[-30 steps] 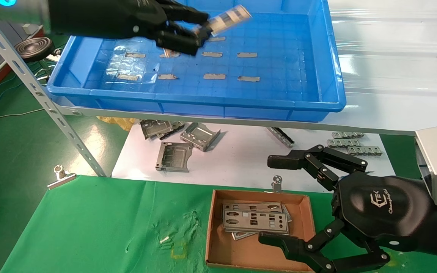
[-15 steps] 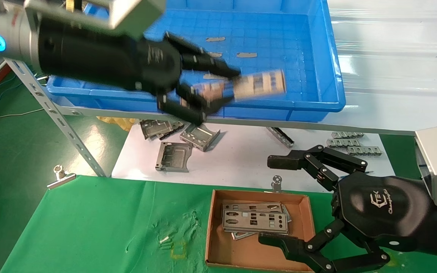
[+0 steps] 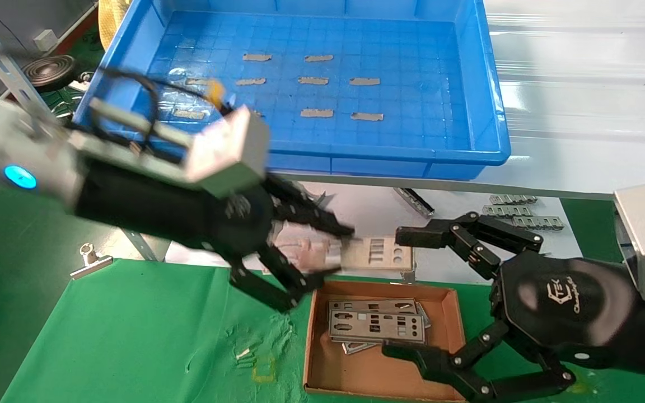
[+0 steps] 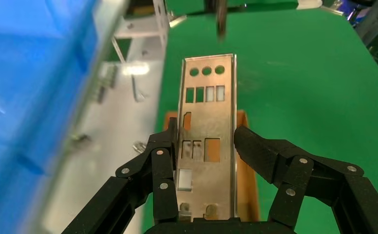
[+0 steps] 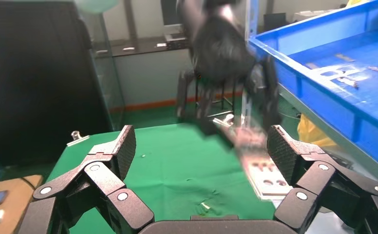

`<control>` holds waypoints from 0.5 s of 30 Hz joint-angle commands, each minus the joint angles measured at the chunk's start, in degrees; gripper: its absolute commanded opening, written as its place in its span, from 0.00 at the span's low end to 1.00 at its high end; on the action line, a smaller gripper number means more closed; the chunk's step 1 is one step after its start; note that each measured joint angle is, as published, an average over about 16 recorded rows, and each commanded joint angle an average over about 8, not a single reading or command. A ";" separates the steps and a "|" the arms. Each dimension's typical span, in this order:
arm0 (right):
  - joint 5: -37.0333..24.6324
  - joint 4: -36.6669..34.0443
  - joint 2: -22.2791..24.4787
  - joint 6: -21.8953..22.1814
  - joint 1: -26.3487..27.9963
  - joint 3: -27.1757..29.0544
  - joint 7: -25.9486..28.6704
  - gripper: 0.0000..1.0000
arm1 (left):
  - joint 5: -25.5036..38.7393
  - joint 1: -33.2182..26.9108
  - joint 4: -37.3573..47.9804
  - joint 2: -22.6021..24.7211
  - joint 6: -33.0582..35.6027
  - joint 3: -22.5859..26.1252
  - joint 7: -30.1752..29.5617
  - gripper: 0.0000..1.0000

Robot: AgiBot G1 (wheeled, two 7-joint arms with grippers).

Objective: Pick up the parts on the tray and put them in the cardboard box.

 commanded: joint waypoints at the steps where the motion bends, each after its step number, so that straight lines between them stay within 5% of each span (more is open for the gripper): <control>1: 0.00 0.00 0.00 0.00 0.00 0.00 0.00 1.00 | 0.46 1.74 -0.98 0.28 -1.08 0.83 -0.87 0.00; 15: 0.00 0.00 0.00 0.00 0.00 0.00 0.00 1.00 | 5.81 8.93 5.30 9.17 -8.51 5.17 0.01 0.00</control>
